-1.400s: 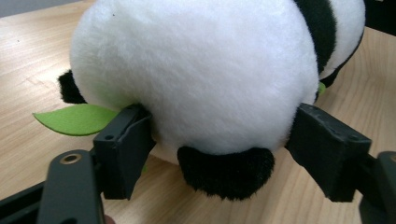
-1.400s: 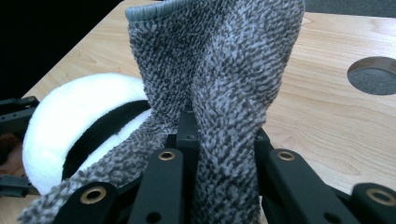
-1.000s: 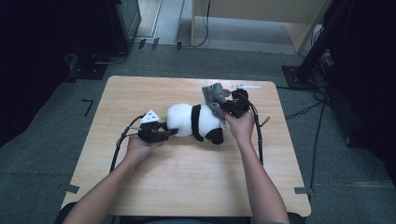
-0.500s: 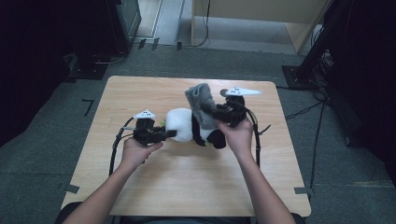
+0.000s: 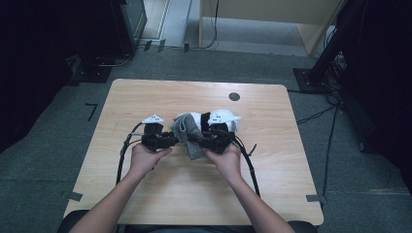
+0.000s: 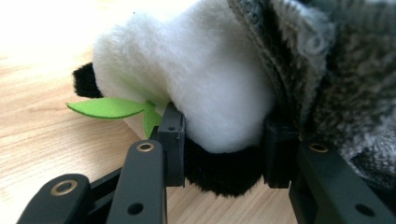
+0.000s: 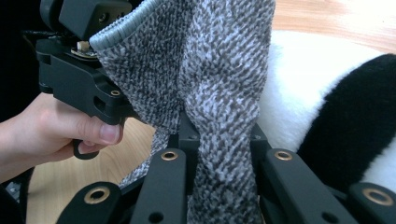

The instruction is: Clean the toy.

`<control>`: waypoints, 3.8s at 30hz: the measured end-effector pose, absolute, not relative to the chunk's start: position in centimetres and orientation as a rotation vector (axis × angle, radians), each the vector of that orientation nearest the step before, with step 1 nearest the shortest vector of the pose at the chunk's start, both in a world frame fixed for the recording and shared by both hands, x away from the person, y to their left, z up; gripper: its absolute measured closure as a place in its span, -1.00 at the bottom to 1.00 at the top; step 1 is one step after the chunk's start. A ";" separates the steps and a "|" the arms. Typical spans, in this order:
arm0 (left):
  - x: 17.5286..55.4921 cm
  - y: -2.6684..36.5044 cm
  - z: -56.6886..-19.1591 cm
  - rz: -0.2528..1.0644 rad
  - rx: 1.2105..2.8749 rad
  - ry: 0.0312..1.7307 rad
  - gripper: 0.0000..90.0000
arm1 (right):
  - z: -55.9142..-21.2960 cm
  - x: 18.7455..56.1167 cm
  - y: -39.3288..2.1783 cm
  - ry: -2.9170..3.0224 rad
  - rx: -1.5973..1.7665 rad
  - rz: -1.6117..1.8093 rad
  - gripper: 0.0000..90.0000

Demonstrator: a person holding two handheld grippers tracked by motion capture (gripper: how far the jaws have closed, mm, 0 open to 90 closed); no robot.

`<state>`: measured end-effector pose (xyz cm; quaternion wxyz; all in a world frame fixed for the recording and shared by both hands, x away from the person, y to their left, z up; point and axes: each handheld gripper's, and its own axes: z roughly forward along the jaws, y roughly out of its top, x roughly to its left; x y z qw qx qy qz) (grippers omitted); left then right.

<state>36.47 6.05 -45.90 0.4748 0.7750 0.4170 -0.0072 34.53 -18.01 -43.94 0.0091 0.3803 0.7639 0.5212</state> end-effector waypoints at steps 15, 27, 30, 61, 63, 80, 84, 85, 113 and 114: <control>36.6 6.0 -45.9 0.010 1.928 0.990 0.34 | -44.3 34.5 -18.8 2.403 1.072 1.531 0.71; 36.8 6.2 -45.9 0.021 1.923 0.972 0.34 | -43.9 34.8 -20.5 2.377 1.090 1.465 0.71; 36.9 6.3 -45.8 0.016 1.924 0.972 0.35 | -43.8 34.8 -20.8 2.374 1.086 1.454 0.72; 37.1 6.3 -45.9 0.012 1.936 0.966 0.37 | -43.9 34.6 -28.8 2.189 1.264 1.439 0.72; 37.1 6.2 -45.9 0.015 1.937 0.965 0.37 | -44.1 34.8 -29.2 2.181 1.279 1.425 0.72; 37.3 6.8 -46.1 0.058 1.926 0.989 0.36 | -44.3 35.4 -32.7 2.015 1.477 1.441 0.72; 37.1 6.5 -46.2 0.063 1.927 0.981 0.36 | -42.1 34.4 -31.0 2.006 1.349 1.524 0.72; 37.1 6.4 -46.1 0.066 1.930 0.977 0.36 | -41.7 34.1 -30.2 2.017 1.311 1.538 0.72; 36.6 5.8 -45.5 0.042 1.956 0.943 0.39 | -46.7 33.1 -20.2 2.341 1.008 1.473 0.71; 36.7 6.0 -45.4 0.035 1.951 0.948 0.39 | -46.8 33.3 -20.6 2.333 1.021 1.467 0.71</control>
